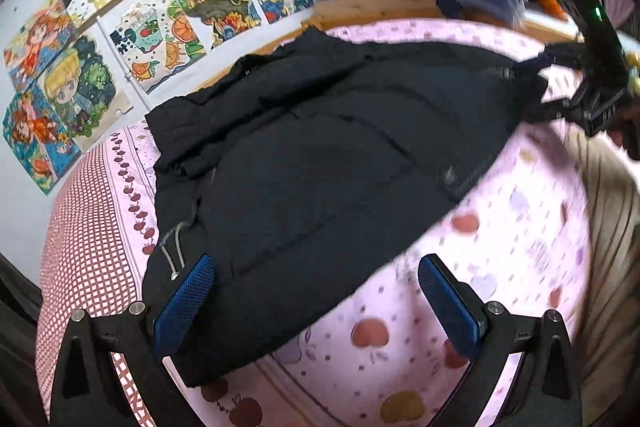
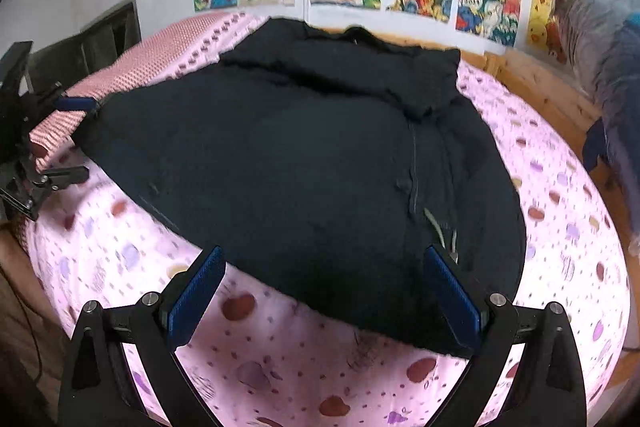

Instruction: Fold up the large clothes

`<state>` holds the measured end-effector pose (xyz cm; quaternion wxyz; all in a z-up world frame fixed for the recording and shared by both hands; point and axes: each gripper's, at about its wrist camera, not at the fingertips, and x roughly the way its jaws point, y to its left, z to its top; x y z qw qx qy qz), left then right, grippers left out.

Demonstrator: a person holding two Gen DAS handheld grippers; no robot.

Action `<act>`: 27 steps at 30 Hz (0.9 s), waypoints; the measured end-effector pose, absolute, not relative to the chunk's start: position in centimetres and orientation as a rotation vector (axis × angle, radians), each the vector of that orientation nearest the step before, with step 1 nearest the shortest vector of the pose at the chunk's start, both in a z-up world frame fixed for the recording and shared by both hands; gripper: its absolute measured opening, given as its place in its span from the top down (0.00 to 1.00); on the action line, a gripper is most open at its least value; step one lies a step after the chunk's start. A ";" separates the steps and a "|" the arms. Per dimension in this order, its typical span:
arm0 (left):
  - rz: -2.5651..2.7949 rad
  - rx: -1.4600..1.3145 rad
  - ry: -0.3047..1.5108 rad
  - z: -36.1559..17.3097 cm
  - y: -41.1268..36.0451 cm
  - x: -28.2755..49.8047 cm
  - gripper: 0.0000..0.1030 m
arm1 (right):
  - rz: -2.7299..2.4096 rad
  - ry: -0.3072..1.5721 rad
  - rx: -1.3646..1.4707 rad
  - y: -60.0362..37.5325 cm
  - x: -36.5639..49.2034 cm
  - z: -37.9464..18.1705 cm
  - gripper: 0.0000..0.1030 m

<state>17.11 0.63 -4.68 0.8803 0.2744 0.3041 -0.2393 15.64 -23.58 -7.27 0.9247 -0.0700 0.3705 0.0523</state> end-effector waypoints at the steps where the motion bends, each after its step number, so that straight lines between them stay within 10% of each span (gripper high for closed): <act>1: -0.493 0.585 0.637 -5.0 0.6 17.1 0.00 | 0.104 0.770 -0.145 -23.7 15.6 -7.6 0.06; 27: -0.387 0.665 0.623 -6.9 0.2 17.6 0.00 | -0.181 0.712 -0.456 -21.3 16.8 -9.1 0.06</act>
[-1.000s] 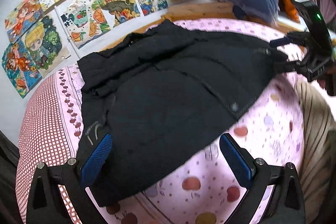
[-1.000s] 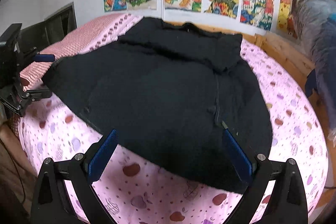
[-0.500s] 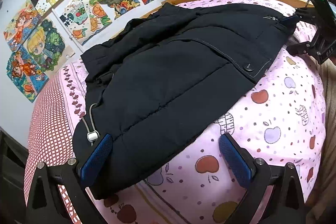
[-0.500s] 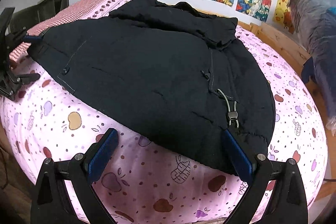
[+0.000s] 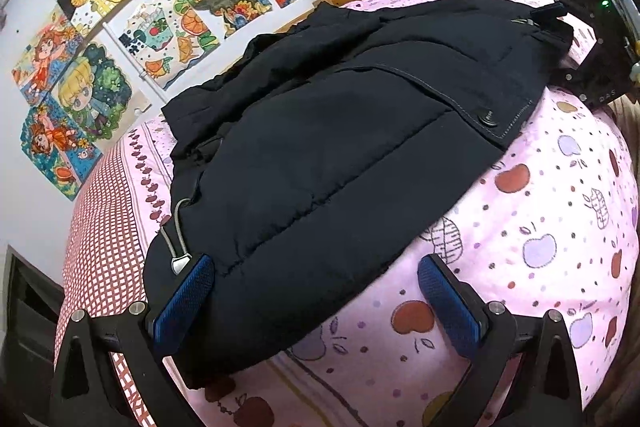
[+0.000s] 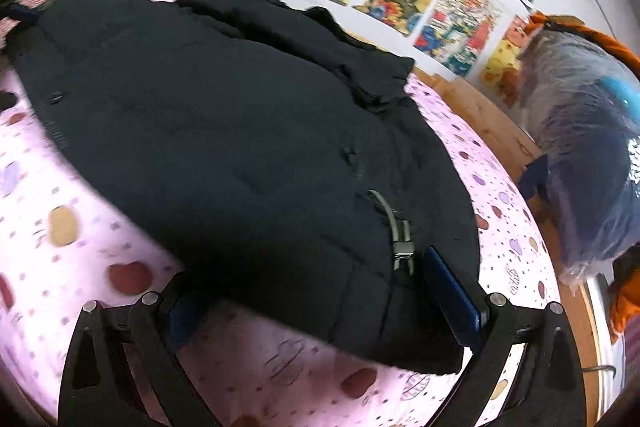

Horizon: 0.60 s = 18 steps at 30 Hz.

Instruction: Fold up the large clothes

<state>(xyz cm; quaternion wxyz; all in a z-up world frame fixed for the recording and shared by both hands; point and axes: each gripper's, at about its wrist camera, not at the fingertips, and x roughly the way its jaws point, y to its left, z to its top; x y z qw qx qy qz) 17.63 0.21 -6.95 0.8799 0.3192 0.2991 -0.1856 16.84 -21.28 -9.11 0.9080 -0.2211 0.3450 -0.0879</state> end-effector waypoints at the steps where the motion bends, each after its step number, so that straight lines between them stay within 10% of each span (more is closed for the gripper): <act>1: -0.376 0.670 0.618 -7.0 0.1 17.6 0.00 | -0.188 0.711 -0.461 -21.3 17.1 -9.2 0.06; 18: -0.132 0.863 0.399 -7.1 -1.9 16.6 0.00 | -0.223 0.551 -0.333 -22.5 17.7 -5.2 0.06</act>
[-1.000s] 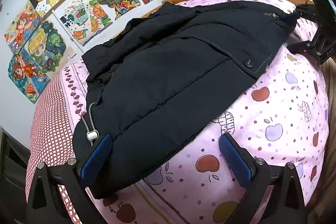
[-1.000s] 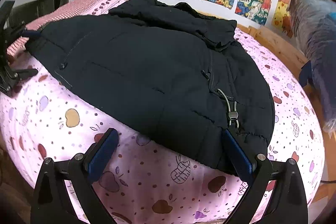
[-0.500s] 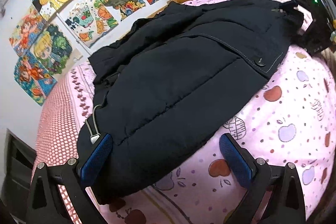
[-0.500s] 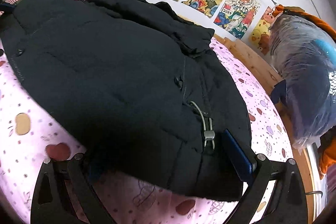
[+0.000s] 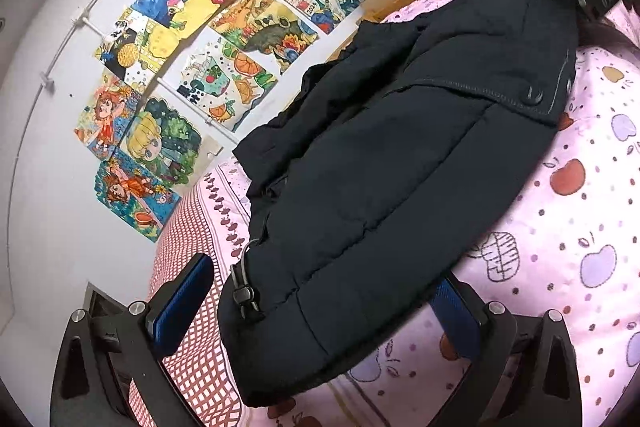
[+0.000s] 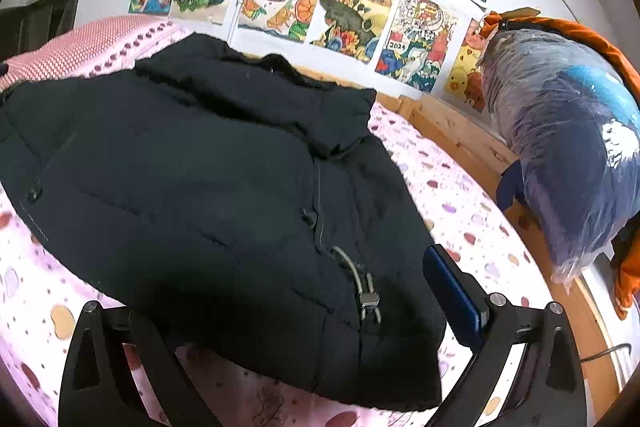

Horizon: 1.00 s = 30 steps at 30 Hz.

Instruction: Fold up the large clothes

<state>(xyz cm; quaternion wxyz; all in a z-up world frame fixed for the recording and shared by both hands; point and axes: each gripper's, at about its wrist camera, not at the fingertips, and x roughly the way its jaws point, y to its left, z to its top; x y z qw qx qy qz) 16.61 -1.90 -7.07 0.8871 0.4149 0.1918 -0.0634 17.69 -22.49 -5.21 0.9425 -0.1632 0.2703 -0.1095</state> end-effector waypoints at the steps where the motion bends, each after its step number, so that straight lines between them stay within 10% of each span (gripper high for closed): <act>1: -0.120 0.862 0.399 -7.1 -1.9 16.8 0.00 | -0.217 0.549 -0.336 -22.6 17.9 -4.9 0.06; 9: -0.075 0.805 0.404 -5.3 -1.2 18.9 0.00 | -0.165 0.531 -0.344 -22.9 19.7 -1.7 0.06; 15: -0.087 0.706 0.388 -1.9 -0.6 19.9 0.26 | -0.149 0.481 -0.305 -23.1 20.6 0.8 0.07; 20: -0.103 0.689 0.360 1.0 -1.3 21.5 0.55 | -0.082 0.489 -0.252 -23.0 21.9 2.2 0.49; 30: -0.126 0.561 0.411 5.0 -1.8 24.9 0.82 | -0.054 0.486 -0.154 -23.2 23.6 3.0 0.74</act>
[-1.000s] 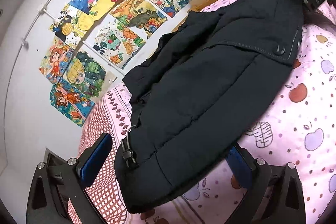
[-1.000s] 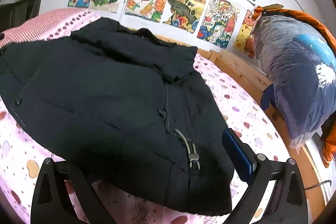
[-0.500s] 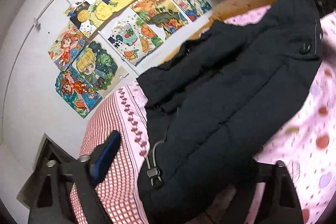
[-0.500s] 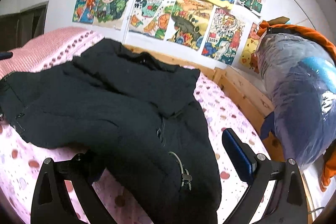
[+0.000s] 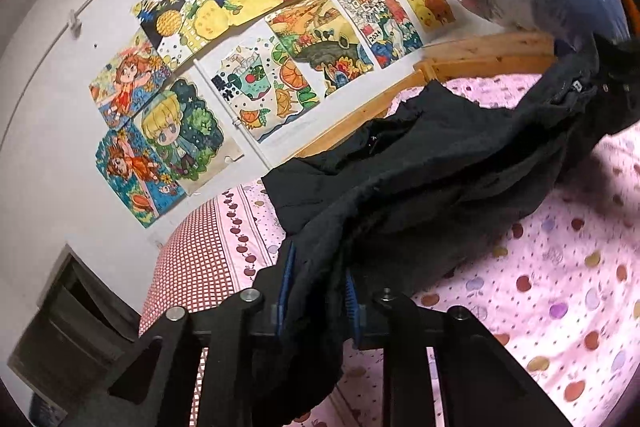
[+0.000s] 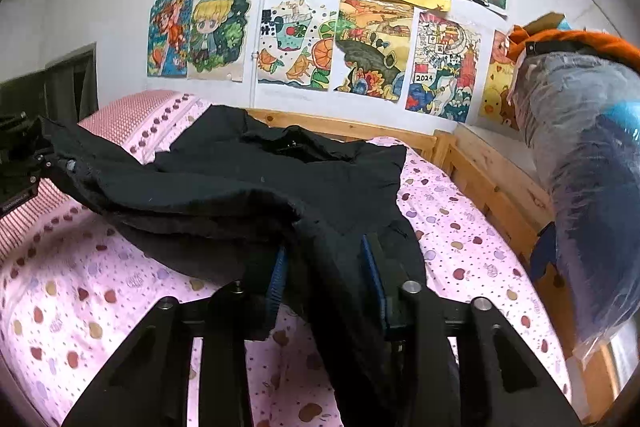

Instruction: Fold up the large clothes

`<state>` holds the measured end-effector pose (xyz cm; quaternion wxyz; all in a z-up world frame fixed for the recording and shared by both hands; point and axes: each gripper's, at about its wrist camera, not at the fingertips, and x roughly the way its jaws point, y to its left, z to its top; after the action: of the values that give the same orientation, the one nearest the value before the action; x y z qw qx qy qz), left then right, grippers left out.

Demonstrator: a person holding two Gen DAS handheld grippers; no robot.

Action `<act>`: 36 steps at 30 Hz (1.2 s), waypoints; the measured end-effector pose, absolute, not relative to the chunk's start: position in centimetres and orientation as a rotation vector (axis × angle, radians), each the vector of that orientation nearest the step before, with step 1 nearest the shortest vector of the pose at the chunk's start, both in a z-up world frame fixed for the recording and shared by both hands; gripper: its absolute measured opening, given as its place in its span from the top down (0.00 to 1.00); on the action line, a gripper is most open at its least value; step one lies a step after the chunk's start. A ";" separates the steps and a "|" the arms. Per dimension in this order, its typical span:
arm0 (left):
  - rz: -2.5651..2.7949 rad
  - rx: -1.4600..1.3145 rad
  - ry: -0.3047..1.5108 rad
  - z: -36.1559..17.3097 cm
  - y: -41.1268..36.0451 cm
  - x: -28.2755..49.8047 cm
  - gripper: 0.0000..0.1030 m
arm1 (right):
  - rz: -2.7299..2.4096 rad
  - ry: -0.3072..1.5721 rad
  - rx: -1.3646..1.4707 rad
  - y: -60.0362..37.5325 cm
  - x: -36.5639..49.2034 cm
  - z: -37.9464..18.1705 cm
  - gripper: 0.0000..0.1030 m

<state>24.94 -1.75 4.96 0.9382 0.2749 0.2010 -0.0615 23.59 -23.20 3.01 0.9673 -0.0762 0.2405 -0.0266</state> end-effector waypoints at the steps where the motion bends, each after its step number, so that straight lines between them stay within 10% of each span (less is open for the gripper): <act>1: -0.126 0.556 0.409 5.0 -1.8 24.8 0.84 | -0.053 0.482 -0.151 -23.2 23.5 2.9 0.77; 36: -0.285 0.592 0.553 10.3 -0.7 10.1 0.92 | -0.035 0.265 -0.239 -20.2 6.2 6.7 0.92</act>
<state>10.12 -0.74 10.27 0.9092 0.2869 0.2682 -0.1381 6.20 -20.15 6.66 0.9840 -0.1188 0.1316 -0.0176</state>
